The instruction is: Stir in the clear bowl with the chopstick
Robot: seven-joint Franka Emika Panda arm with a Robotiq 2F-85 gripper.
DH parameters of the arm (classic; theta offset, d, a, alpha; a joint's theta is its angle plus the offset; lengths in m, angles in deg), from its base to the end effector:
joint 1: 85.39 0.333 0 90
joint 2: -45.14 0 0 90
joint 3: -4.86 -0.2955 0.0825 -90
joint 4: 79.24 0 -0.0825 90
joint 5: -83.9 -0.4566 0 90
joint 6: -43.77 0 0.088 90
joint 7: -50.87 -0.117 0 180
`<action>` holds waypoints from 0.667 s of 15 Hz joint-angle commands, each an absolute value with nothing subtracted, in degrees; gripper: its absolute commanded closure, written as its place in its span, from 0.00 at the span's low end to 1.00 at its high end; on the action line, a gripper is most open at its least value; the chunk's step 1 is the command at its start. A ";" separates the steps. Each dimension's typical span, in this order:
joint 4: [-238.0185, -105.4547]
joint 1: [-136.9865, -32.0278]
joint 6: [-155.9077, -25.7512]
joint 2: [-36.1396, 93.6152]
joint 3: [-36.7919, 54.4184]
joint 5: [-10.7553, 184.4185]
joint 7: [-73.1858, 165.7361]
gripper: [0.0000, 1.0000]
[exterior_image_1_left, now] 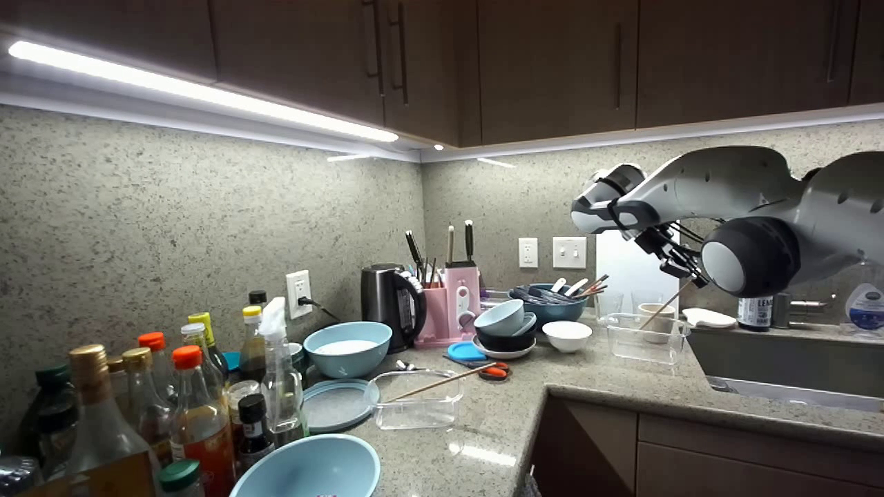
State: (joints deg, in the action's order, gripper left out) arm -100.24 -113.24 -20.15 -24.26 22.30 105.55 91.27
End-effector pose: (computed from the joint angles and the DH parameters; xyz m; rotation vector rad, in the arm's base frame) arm 0.6226 -0.4891 0.3332 2.6945 -0.0677 -1.0435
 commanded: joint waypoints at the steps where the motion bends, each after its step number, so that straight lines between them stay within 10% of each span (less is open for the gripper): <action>1: -103.69 -110.47 -22.35 -21.99 23.42 108.61 95.99 0.98; 10: -103.28 -105.20 -20.41 -22.53 24.25 111.15 103.20 0.98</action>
